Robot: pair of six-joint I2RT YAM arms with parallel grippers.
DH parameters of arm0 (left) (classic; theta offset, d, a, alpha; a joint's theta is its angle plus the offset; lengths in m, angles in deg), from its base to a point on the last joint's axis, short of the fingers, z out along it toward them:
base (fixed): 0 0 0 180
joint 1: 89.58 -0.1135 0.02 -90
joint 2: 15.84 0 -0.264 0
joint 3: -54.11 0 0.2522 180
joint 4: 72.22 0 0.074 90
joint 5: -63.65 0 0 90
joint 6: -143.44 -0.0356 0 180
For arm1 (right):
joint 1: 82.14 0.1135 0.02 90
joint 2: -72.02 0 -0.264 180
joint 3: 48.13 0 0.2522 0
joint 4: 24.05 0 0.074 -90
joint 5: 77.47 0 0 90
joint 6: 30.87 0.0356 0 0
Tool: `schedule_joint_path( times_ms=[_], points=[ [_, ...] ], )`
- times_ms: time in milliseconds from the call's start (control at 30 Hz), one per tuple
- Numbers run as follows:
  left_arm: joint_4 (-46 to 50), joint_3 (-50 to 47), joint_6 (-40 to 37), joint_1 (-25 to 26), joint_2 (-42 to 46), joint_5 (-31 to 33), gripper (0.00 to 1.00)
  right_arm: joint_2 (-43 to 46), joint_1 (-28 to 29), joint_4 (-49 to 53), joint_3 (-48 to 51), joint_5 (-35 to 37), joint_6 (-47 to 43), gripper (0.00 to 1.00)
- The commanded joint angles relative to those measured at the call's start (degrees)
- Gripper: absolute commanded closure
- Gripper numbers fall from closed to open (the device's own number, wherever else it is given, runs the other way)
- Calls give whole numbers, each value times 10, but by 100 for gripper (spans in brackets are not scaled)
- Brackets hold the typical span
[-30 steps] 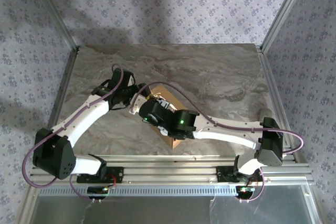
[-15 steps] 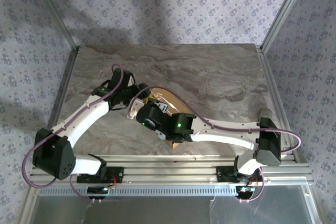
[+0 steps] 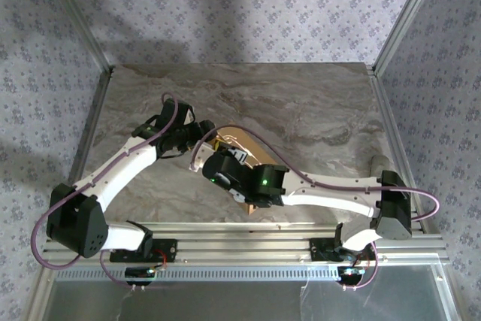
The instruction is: Unpack the express box
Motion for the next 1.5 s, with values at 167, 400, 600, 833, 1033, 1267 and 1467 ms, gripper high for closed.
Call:
schedule_joint_path(
  times_ms=[167,400,600,833,1033,1267,1467],
  points=[
    [56,-22,-3,0,-22,34,25,29,6,56,18,19,27,100],
    [56,-23,-2,1,-20,36,25,44,6,58,28,26,33,100],
    [57,-20,-2,1,-20,36,25,45,10,70,32,31,42,100],
    [57,-18,-4,0,-18,38,25,51,21,85,35,45,52,100],
    [58,-17,-4,0,-18,40,25,64,30,98,38,53,71,100],
    [60,-14,-3,2,-17,41,25,102,33,102,65,46,107,100],
    [71,8,-13,10,-15,55,25,118,32,106,73,34,127,100]
  ],
)
